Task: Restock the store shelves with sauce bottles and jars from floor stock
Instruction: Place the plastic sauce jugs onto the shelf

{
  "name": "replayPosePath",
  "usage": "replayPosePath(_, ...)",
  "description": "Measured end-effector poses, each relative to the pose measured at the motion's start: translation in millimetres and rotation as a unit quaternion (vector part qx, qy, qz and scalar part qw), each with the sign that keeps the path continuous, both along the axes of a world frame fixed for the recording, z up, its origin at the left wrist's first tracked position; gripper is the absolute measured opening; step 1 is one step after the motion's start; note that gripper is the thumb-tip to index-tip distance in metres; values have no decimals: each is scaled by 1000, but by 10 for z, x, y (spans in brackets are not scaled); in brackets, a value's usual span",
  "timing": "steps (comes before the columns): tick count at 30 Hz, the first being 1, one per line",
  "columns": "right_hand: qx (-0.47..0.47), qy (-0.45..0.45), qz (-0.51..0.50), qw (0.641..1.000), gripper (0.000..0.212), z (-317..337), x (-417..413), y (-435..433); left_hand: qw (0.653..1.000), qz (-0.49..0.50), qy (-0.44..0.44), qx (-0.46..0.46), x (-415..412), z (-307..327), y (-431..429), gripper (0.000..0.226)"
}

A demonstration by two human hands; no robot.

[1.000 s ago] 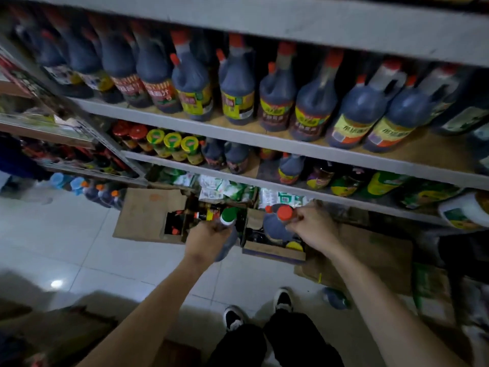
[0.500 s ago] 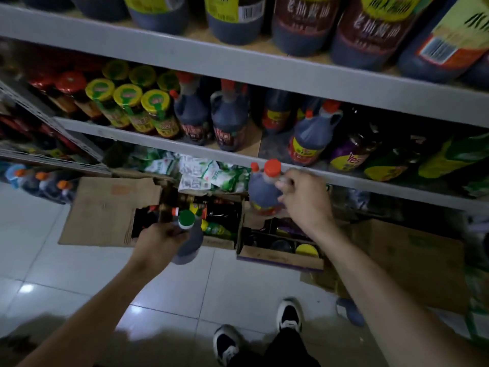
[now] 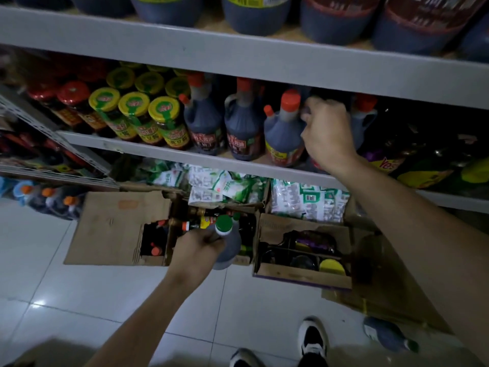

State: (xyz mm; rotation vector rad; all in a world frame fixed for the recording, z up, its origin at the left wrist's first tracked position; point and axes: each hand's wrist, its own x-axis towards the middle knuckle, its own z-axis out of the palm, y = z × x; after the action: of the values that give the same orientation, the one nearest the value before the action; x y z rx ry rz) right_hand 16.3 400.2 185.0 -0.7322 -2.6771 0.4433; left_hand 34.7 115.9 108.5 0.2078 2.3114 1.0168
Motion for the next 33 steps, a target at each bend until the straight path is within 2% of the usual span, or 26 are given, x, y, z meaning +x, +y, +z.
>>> replayPosePath(3, 6, -17, -37, 999, 23, -71, -101, 17, 1000, 5, 5, 9, -74, -30, 65, 24)
replayPosePath(9, 3, -45, -119, 992, 27, -75, -203, 50, 1000, 0, 4, 15, -128, -72, 109, 30)
replayPosePath(14, 29, -14, -128, 991, 52, -49, -209, -79, 1000, 11, 16, 15, -103, -74, 128, 35)
replayPosePath(18, 62, -21, -130, 989, 36, -55, -246, -74, 1000, 6, 22, 19, -27, -80, 129, 43)
replayPosePath(27, 66, 46, -116, 990, 32, -144, -199, -156, 998, -42, 29, 30, 150, -134, 72, 51)
replayPosePath(30, 45, 108, -127, 985, 45, -271, -140, -223, 998, -35, 27, 36, 172, -175, 75, 54)
replayPosePath(33, -23, 131, -144, 981, 70, -522, 22, -384, 999, -28, 20, 36, 158, -197, 103, 50)
